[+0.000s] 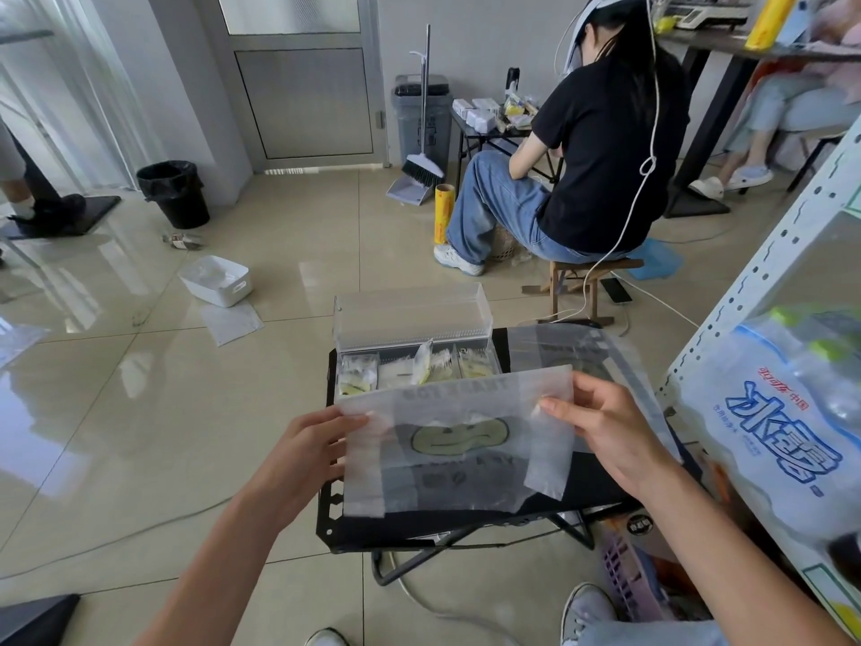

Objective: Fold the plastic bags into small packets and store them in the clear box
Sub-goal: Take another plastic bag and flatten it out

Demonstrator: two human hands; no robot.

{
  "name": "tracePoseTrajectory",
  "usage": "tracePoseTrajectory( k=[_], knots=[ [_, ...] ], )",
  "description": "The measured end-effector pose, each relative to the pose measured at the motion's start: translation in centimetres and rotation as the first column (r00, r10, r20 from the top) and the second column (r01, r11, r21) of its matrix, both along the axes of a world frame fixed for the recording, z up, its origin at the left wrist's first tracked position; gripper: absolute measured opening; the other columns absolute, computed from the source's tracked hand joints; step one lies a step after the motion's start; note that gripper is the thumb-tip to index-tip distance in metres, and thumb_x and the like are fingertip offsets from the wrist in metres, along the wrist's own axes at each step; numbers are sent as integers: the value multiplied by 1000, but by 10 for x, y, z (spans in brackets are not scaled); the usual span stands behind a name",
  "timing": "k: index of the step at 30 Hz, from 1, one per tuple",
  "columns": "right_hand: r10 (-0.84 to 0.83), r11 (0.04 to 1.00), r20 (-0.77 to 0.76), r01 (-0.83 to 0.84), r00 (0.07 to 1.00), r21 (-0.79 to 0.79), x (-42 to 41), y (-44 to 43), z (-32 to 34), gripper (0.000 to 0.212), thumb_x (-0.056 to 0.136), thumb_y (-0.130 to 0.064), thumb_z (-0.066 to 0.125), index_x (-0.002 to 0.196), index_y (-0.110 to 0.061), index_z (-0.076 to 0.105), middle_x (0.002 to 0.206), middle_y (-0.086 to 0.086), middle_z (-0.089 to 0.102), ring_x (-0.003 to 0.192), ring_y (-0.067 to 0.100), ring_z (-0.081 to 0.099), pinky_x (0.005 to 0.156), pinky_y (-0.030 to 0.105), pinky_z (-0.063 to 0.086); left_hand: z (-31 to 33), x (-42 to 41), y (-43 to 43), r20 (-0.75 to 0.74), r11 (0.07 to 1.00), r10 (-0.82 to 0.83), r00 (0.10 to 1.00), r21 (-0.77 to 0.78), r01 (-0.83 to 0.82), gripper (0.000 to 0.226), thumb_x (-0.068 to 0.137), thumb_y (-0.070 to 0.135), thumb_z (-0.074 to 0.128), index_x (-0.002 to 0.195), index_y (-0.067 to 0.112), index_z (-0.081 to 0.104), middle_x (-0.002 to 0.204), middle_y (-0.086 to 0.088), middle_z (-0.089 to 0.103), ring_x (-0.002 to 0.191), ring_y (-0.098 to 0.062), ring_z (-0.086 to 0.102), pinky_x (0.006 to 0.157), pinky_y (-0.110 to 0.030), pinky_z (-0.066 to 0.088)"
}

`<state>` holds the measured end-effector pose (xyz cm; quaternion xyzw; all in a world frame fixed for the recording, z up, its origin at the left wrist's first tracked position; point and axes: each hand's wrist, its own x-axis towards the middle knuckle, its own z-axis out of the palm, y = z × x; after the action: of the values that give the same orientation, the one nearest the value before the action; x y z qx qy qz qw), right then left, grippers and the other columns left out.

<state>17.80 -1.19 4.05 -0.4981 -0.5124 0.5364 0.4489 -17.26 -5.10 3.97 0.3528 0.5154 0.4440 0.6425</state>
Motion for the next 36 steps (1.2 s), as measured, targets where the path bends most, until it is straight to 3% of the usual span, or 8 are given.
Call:
tracePoseTrajectory(
  k=[5, 8, 12, 20, 24, 28, 31, 36],
  knots=[
    [200, 964, -86, -212, 976, -161, 7, 0, 6, 56, 81, -15, 84, 133, -12, 63, 123, 12, 75, 118, 31, 70, 100, 48, 52, 3, -2, 2, 69, 997, 42, 997, 65, -46, 17, 90, 16, 66, 97, 7, 80, 100, -14, 75, 90, -28, 75, 77, -39, 60],
    [221, 960, 88, -201, 971, -194, 5, 0, 1, 41, 85, -5, 78, 124, -10, 69, 114, 9, 78, 113, 30, 71, 92, 43, 56, 7, -4, 1, 146, 998, 11, 989, 56, -20, 27, 100, 17, 58, 119, 2, 71, 117, -17, 74, 106, -32, 74, 82, -38, 63],
    [138, 966, -59, -147, 989, -211, 1, 1, 4, 37, 87, 3, 69, 123, -6, 70, 112, 13, 77, 105, 27, 73, 86, 35, 56, 7, -9, -3, 178, 976, -219, 959, 51, 214, 47, 97, 10, 61, 143, 1, 55, 139, -25, 63, 128, -45, 61, 109, -59, 47],
    [54, 961, -137, -88, 989, -260, 2, 5, 5, 23, 87, 2, 68, 109, -2, 71, 116, 24, 73, 100, 30, 72, 91, 40, 54, -2, -13, -1, -25, 994, -101, 995, 37, 102, 42, 89, -9, 67, 128, 6, 70, 118, -26, 73, 100, -34, 72, 77, -34, 63],
    [2, 944, -237, -80, 971, -319, 0, 7, 5, 32, 89, 4, 64, 120, 3, 64, 117, 28, 71, 98, 30, 71, 87, 41, 55, -3, -12, 0, 2, 997, -41, 999, 71, 40, 38, 93, -14, 59, 124, 7, 69, 113, -21, 73, 94, -29, 65, 67, -28, 60],
    [4, 927, -247, -97, 969, -363, -7, 6, 4, 33, 101, 0, 53, 129, -10, 67, 123, 21, 73, 105, 30, 72, 92, 44, 56, -6, -13, 3, -74, 990, -27, 997, 138, 37, 27, 93, -13, 60, 78, 9, 65, 78, -10, 50, 65, -15, 45, 56, -26, 33],
    [-5, 925, -269, -98, 963, -368, -9, 7, 2, 34, 105, -2, 47, 132, -10, 65, 127, 21, 71, 112, 32, 69, 94, 43, 54, -6, -15, 5, -120, 993, -14, 993, 115, 28, 40, 94, -21, 49, 71, 7, 67, 76, -9, 58, 64, -14, 51, 51, -20, 34],
    [-46, 921, -338, -91, 940, -379, -9, 12, 3, 39, 103, -14, 38, 127, 5, 62, 108, 23, 71, 91, 29, 70, 81, 40, 51, 7, -9, 3, 72, 1000, -7, 997, 15, 6, 25, 88, -5, 43, 84, -2, 67, 85, -9, 73, 70, -18, 67, 56, -19, 51]
  ],
)
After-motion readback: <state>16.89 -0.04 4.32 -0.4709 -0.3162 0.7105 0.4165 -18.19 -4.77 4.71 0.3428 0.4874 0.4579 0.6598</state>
